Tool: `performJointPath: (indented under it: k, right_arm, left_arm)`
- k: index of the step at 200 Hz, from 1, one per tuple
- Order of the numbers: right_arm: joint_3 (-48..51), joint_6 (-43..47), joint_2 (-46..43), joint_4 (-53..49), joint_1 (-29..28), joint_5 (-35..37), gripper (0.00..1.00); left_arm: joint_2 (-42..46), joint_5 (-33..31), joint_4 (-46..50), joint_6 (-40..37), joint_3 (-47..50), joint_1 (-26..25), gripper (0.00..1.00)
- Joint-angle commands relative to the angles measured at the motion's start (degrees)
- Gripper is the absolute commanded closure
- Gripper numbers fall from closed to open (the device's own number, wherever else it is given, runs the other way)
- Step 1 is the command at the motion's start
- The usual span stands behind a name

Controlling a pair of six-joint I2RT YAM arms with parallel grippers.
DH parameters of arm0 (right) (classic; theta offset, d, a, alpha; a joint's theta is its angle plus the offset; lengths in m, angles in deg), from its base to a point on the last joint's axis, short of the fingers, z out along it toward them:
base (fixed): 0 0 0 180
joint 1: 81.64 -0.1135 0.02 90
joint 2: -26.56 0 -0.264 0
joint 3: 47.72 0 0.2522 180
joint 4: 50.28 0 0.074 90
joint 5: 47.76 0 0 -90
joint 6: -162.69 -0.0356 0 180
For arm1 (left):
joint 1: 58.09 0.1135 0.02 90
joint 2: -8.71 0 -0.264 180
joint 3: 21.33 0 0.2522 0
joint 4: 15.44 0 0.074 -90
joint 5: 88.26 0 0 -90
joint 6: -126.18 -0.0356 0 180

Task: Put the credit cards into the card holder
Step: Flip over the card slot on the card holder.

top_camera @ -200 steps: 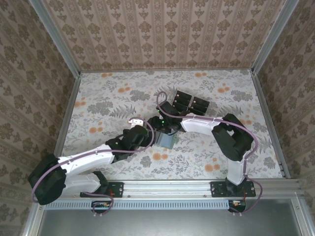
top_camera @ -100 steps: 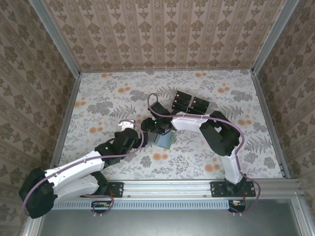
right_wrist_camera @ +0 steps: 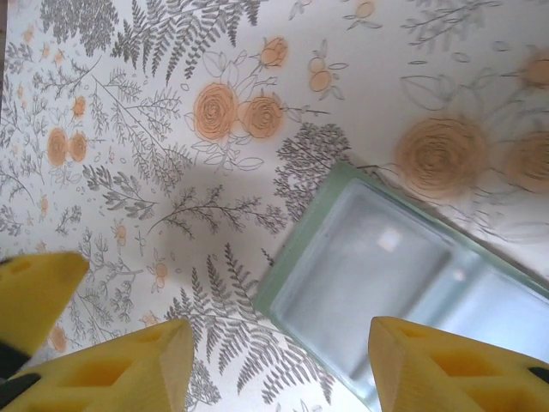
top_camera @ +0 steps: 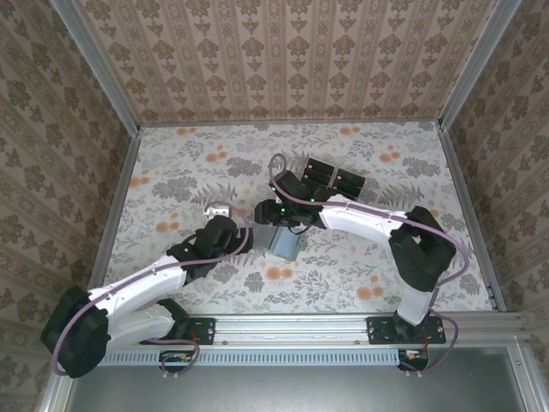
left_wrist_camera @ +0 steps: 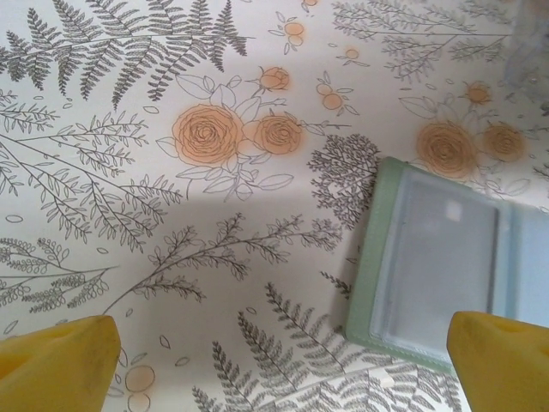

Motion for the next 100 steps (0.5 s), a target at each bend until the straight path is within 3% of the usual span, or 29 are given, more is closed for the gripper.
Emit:
performJointPath:
  k: [1,34,100]
  right_arm:
    - [6.0,-1.3,-2.6,-4.2,-0.8,4.4,0.42]
    - [11.8,-0.5,-6.3,-7.1,-3.0,10.7,0.42]
    - [17.6,-0.6,-8.6,-7.7,-3.3,15.8,0.42]
  left_arm:
    - [-2.0,5.6,-0.4,-3.9,-3.7,3.3,0.00]
    - [-7.9,13.0,-1.8,-6.3,-7.5,8.2,0.00]
    - [-25.0,14.9,1.1,-10.5,-20.9,8.6,0.00]
